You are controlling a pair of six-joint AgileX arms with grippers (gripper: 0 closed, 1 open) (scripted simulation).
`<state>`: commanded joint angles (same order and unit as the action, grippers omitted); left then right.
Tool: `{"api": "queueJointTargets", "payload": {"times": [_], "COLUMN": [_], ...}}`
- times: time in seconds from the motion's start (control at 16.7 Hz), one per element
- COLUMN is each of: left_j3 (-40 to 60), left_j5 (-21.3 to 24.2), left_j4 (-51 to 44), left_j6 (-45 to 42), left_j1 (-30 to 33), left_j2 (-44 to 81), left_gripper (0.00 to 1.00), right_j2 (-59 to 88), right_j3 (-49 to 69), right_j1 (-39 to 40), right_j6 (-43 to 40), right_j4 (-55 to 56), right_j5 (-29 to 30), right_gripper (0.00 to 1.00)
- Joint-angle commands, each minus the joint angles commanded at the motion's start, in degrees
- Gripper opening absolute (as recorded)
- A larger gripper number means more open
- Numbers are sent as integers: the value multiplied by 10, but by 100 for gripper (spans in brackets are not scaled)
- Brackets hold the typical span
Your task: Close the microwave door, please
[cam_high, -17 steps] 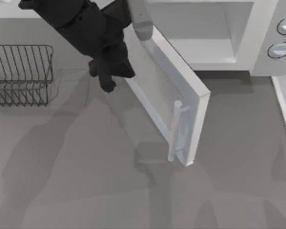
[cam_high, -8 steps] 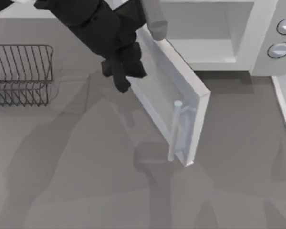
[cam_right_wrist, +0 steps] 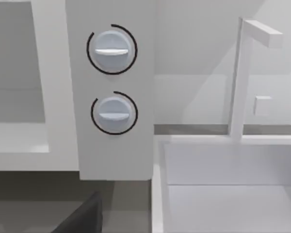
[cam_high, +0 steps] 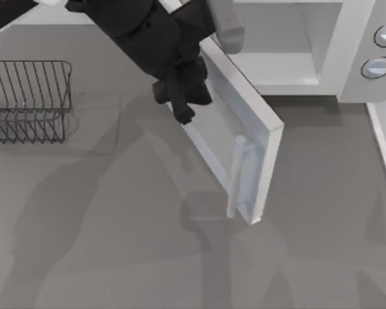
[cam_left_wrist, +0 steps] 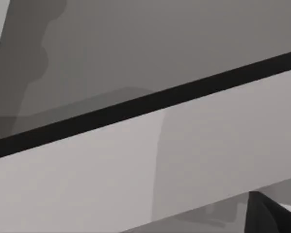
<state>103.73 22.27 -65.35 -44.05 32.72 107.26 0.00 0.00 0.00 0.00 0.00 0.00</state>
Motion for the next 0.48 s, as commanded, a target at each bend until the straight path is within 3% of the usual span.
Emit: {"api": "queueJointTargets", "payload": {"times": [0.48], "left_j3": [9], "left_j5": [-3], "left_j4": [1], "left_j6": [9], "left_j1": [7], "left_j2": [5], "left_gripper": [0], "right_j2": [0], "right_j3": [0], "right_j1": [0], "right_j6": [0], "right_j4": [0], "right_j5": [0], "right_gripper": [100]}}
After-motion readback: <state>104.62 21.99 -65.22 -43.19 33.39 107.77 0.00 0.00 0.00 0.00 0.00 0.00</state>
